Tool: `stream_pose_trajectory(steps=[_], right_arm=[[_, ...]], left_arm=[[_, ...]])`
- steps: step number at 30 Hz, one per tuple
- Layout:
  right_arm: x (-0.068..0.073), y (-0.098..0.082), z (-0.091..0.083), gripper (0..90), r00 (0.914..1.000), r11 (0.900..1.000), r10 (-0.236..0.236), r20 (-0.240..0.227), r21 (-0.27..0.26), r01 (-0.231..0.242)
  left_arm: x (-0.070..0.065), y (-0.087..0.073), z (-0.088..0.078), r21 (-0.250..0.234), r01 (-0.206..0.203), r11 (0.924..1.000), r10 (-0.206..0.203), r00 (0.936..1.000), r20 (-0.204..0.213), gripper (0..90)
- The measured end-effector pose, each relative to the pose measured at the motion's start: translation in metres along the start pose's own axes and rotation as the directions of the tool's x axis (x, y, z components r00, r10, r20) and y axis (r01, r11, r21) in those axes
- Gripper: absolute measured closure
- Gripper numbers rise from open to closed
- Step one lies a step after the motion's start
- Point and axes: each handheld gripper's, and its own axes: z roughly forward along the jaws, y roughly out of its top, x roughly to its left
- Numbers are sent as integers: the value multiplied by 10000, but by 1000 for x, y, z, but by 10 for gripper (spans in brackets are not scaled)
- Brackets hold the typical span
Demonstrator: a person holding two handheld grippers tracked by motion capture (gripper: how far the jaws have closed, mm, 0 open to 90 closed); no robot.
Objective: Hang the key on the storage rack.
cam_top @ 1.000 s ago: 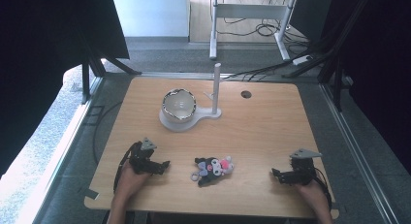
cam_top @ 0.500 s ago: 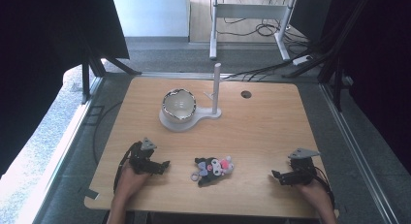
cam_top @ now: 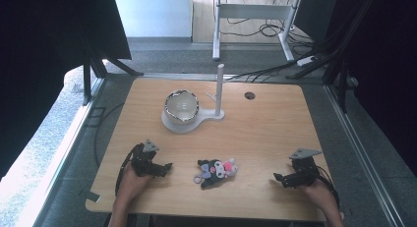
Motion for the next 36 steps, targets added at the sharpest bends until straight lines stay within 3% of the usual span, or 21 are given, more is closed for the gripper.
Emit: stream_pose_trajectory(steps=[18,36], right_arm=[[10,20,3,37,9962,9953,-744,-447,586,770],[24,49,9,48,9801,9786,-1725,-977,966,1819]], left_arm=[[0,0,0,1,3,10000,-3,10000,5,0],[0,0,0,30,-18,10000,18,10000,-10,0]])
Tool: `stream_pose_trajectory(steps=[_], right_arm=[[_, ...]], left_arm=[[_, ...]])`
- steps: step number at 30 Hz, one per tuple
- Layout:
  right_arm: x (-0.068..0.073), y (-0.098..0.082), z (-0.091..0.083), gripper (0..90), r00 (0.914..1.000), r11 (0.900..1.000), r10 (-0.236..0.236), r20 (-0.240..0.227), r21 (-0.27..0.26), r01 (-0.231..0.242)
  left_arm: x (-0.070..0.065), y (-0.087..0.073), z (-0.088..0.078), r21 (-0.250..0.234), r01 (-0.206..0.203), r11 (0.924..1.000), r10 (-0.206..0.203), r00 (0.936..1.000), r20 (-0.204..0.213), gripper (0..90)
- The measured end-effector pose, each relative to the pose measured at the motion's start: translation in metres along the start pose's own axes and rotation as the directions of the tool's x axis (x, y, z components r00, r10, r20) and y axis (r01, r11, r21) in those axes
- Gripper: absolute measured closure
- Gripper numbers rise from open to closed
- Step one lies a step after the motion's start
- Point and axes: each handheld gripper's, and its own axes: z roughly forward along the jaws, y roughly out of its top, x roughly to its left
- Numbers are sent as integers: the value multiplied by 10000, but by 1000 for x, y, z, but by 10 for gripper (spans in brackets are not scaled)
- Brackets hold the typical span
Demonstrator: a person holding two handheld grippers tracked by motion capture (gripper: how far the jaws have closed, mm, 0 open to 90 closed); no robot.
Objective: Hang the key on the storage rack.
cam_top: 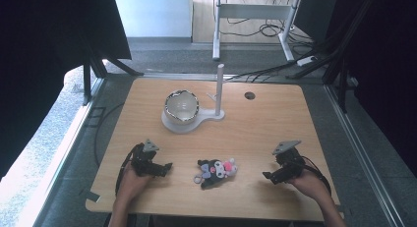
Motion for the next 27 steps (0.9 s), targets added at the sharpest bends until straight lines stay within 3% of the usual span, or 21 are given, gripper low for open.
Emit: stream_pose_trajectory(steps=[16,27], right_arm=[[10,29,9,51,9960,9952,-813,-357,511,831],[22,51,19,42,9830,9825,-1651,-796,742,1711]], left_arm=[[0,0,0,-1,4,10000,-4,10000,-4,0],[0,0,0,3,2,10000,-2,10000,0,0]])
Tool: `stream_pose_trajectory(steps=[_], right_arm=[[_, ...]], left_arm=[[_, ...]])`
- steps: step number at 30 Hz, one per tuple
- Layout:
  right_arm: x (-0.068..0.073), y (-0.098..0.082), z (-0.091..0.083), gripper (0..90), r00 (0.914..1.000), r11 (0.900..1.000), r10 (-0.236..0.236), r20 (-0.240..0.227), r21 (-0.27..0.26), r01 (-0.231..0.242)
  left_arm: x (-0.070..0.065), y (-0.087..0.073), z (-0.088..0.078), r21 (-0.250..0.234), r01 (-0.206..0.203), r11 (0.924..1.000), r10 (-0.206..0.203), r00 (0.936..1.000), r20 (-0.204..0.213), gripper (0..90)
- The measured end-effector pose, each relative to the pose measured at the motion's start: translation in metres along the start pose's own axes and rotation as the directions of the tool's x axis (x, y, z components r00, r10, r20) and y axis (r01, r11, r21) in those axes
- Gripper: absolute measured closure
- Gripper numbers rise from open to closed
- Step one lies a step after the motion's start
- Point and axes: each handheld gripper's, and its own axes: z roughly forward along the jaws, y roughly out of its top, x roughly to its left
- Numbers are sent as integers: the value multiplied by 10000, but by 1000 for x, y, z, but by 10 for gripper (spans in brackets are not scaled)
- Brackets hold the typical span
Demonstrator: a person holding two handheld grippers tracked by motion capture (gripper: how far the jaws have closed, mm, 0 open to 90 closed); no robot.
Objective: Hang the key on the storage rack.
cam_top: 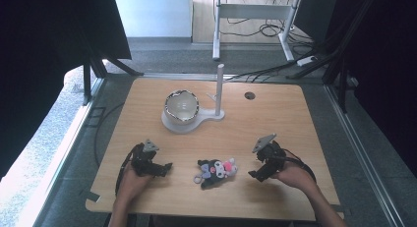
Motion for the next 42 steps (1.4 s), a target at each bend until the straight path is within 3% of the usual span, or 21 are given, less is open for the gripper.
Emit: stream_pose_trajectory(steps=[8,18,19,26,29,30,37,39,42], right_arm=[[7,18,11,46,9973,9972,-670,-285,303,679],[18,41,22,47,9838,9843,-1645,-711,533,1684],[20,45,24,52,9789,9791,-1876,-812,636,1930],[28,59,31,94,9667,9651,-2369,-970,904,2456],[32,69,35,115,9536,9530,-2724,-1284,1007,2857],[32,69,35,115,9536,9530,-2724,-1284,1007,2857],[40,82,46,139,9307,9289,-3230,-1716,1309,3465],[42,86,50,158,9193,9168,-3430,-1931,1443,3724],[43,88,53,195,9129,9096,-3522,-2062,1542,3858]], left_arm=[[0,0,0,1,4,10000,-4,10000,0,0],[0,0,0,6,-2,10000,2,10000,1,0],[0,0,0,8,-1,10000,1,10000,-1,0],[0,0,0,7,0,10000,0,10000,0,0],[0,0,0,6,-1,10000,1,10000,-4,0],[0,0,0,4,-1,10000,1,10000,2,0],[0,0,0,3,3,10000,-3,10000,0,0],[0,0,0,7,2,10000,-2,10000,1,0],[0,0,0,4,3,10000,-3,10000,4,0]])
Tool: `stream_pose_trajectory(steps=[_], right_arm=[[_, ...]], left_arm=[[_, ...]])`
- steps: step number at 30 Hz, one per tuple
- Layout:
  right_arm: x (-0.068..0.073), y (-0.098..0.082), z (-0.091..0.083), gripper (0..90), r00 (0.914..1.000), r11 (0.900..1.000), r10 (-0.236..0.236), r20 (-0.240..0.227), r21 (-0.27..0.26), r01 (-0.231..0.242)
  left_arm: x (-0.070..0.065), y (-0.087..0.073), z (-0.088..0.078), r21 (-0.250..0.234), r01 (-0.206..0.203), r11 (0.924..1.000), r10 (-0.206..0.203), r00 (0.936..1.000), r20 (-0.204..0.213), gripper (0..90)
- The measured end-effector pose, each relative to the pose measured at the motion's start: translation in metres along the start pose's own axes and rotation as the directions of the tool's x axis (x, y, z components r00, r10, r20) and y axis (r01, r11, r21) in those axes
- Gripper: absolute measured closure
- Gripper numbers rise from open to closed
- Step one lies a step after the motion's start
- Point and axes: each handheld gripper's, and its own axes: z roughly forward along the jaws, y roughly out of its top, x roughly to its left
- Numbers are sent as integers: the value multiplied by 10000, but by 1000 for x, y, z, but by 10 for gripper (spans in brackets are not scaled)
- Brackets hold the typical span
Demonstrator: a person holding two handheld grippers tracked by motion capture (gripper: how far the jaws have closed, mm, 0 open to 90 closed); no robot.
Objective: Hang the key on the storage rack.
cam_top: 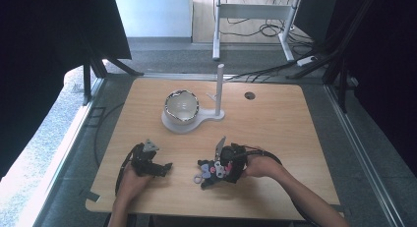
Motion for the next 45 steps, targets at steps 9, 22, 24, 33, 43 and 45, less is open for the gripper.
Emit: stream_pose_trajectory(steps=[9,22,24,33,43,45], right_arm=[[-2,5,3,370,9992,9982,-53,-398,590,76],[-4,3,-11,452,9977,9990,412,-543,204,-402],[-5,2,-14,452,9971,9986,503,-566,165,-494],[-9,0,-28,456,9963,9971,741,-436,-150,-748],[-17,-7,-48,456,9942,9937,1041,-261,-393,-1051],[-17,-8,-50,456,9932,9924,1136,-263,-449,-1147]], left_arm=[[0,0,0,2,-4,10000,4,10000,-2,0],[0,0,0,5,-5,10000,5,10000,-1,0],[0,0,0,6,-7,10000,7,10000,0,0],[0,0,0,-18,30,10000,-30,10000,8,0],[0,0,0,-17,47,10000,-47,10000,-4,0],[0,1,1,-19,49,10000,-49,10000,-6,0]])
